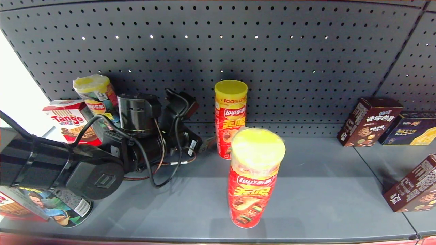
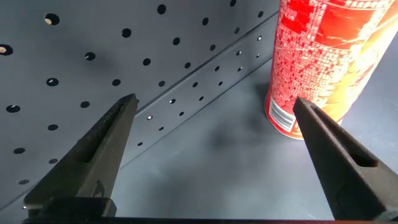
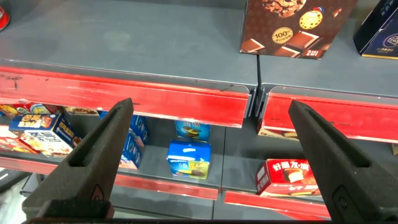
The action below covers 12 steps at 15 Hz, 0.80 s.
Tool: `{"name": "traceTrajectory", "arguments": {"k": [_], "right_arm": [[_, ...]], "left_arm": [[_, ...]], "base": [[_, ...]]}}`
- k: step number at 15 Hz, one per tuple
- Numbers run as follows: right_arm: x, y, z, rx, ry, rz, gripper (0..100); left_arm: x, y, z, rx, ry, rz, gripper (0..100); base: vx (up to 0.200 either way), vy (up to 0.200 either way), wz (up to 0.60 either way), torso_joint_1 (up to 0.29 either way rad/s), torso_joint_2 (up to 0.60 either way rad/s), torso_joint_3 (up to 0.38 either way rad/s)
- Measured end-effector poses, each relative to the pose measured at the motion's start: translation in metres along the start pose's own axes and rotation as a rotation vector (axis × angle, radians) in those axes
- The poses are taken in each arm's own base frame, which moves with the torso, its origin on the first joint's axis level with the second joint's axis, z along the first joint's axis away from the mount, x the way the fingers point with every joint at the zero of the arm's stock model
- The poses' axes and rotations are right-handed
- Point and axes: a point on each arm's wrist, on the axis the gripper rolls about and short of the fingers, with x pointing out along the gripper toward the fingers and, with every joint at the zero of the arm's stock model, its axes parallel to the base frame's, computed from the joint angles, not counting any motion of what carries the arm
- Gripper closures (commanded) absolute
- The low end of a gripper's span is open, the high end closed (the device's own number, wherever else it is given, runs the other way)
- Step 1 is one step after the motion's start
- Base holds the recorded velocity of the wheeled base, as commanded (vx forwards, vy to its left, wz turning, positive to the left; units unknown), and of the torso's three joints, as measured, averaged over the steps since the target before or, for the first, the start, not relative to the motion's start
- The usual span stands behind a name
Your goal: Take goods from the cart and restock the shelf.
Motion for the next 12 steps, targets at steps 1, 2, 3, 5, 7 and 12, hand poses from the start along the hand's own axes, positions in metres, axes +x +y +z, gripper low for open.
{"name": "traceTrajectory", "arguments": {"k": [1, 2, 3, 5, 7, 12], "right_arm": [[0.000, 0.000, 0.000, 0.000, 0.000, 0.000, 0], [0.000, 0.000, 0.000, 0.000, 0.000, 0.000, 0], [0.000, 0.000, 0.000, 0.000, 0.000, 0.000, 0], [0.000, 0.000, 0.000, 0.000, 0.000, 0.000, 0], [0.000, 0.000, 0.000, 0.000, 0.000, 0.000, 0], [0.000, 0.000, 0.000, 0.000, 0.000, 0.000, 0]], "left_arm": [[-0.001, -0.001, 0.000, 0.000, 0.000, -0.002, 0], [-0.005, -0.001, 0.001, 0.000, -0.002, -0.004, 0], [-0.009, -0.002, 0.002, -0.005, -0.005, -0.005, 0], [-0.024, -0.006, 0.006, -0.008, -0.021, -0.010, 0], [-0.044, -0.010, 0.010, -0.015, -0.039, -0.020, 0], [-0.122, -0.040, 0.030, -0.109, -0.166, -0.140, 0]], "base": [[0.000, 0.000, 0.00, 0.000, 0.00, 0.000], [0.000, 0.000, 0.00, 0.000, 0.00, 0.000], [0.000, 0.000, 0.00, 0.000, 0.00, 0.000], [0.000, 0.000, 0.00, 0.000, 0.00, 0.000], [0.000, 0.000, 0.00, 0.000, 0.00, 0.000], [0.000, 0.000, 0.00, 0.000, 0.00, 0.000]]}}
